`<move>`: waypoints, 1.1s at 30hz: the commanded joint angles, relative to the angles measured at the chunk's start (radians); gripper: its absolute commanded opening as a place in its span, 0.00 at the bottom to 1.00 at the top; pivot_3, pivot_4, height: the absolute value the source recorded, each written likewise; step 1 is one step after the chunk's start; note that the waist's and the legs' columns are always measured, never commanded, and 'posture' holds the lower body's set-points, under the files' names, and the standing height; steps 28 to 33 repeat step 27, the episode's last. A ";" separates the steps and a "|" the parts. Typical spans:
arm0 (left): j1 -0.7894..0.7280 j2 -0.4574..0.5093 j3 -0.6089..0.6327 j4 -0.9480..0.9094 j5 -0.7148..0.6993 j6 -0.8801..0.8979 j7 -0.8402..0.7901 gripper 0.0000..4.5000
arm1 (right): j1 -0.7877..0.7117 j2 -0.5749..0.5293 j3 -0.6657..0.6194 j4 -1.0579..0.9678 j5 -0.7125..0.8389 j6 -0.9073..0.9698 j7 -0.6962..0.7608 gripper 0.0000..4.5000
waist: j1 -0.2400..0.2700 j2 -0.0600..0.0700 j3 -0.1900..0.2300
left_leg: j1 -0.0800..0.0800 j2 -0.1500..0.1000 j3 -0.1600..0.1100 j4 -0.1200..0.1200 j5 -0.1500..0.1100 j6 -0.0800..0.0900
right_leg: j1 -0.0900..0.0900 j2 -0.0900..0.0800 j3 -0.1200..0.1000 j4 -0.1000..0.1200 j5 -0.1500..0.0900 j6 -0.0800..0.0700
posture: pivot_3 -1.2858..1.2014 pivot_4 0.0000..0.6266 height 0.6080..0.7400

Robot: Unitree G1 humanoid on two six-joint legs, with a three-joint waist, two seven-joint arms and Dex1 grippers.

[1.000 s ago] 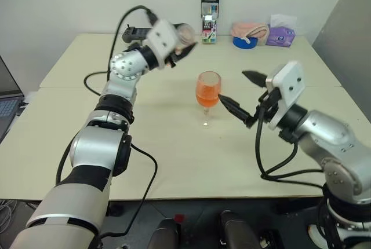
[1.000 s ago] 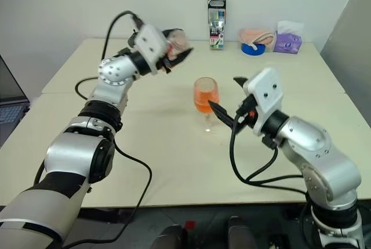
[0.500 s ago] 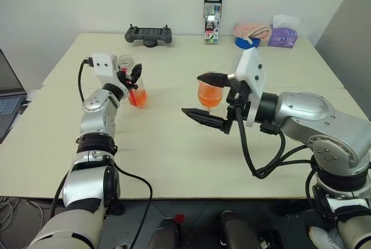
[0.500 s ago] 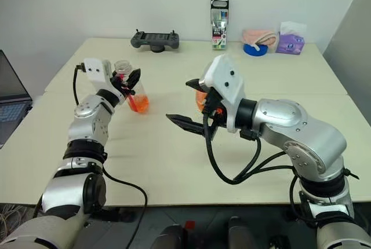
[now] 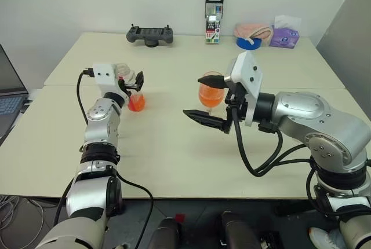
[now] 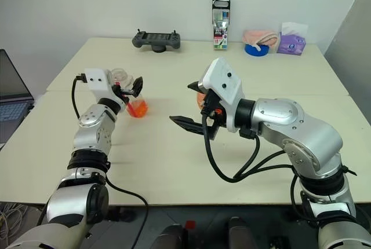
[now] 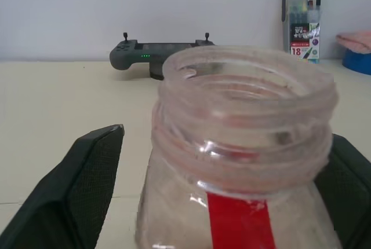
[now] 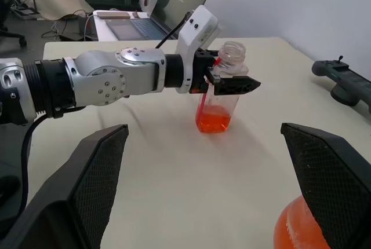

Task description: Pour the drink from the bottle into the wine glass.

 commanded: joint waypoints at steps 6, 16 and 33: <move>0.081 0.024 0.001 -0.208 -0.010 0.074 -0.003 0.99 | -0.011 -0.012 -0.020 -0.029 -0.007 -0.023 0.011 1.00 | -0.001 0.000 0.000 | 0.000 0.000 0.000 0.000 0.000 0.000 | 0.000 0.000 0.000 0.000 0.000 0.000 | 0.52 0.24 1.00; 0.440 0.366 0.146 -0.987 -0.424 0.584 -0.361 0.99 | 0.034 -0.153 -0.277 0.015 0.118 0.017 0.059 1.00 | -0.002 0.000 0.000 | 0.000 0.002 0.000 -0.002 0.000 0.000 | -0.001 0.001 0.000 -0.002 -0.001 -0.001 | 0.52 0.24 1.00; 0.338 0.602 0.108 -0.961 -0.627 0.809 -0.622 0.99 | 0.136 -0.329 -0.301 0.157 0.011 -0.102 0.151 1.00 | -0.009 0.007 0.000 | 0.000 0.004 0.004 -0.003 0.000 0.000 | 0.002 0.004 0.002 -0.010 -0.005 0.001 | 0.52 0.24 1.00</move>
